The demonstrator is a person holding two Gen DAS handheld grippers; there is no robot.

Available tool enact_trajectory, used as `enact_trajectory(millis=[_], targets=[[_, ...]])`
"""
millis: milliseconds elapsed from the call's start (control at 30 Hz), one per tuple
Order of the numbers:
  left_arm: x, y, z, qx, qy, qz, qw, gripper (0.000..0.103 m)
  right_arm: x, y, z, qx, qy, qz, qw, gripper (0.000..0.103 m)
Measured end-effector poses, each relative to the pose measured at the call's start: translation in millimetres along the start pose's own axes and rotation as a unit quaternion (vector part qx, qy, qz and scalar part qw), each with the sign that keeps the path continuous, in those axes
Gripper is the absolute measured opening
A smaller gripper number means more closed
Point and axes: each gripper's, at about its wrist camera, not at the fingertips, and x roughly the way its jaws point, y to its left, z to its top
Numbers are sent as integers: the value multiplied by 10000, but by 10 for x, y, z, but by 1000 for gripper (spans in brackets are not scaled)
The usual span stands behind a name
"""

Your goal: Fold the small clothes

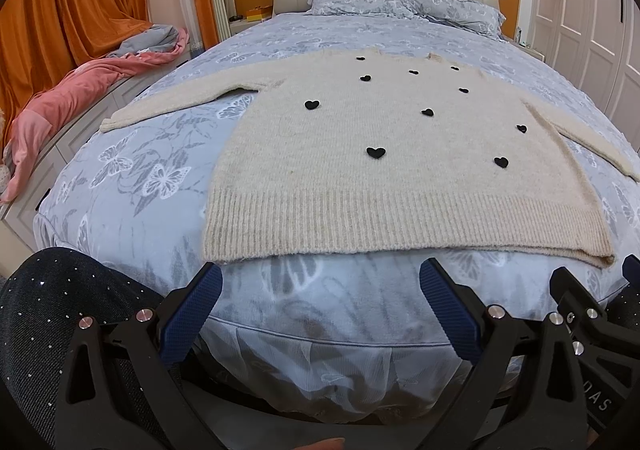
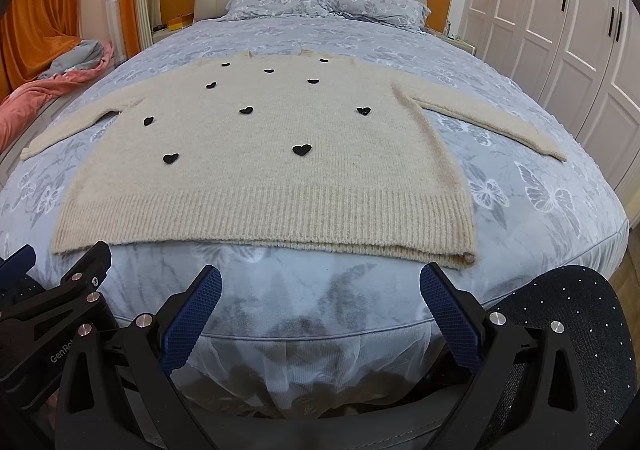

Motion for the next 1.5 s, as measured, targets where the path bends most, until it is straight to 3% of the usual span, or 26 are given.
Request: enact_trajectory(millis=[1500], targets=[[1,7,-1,10,8,7,10000,97,-3,18,-1,-41,-13,-52,10000,98]])
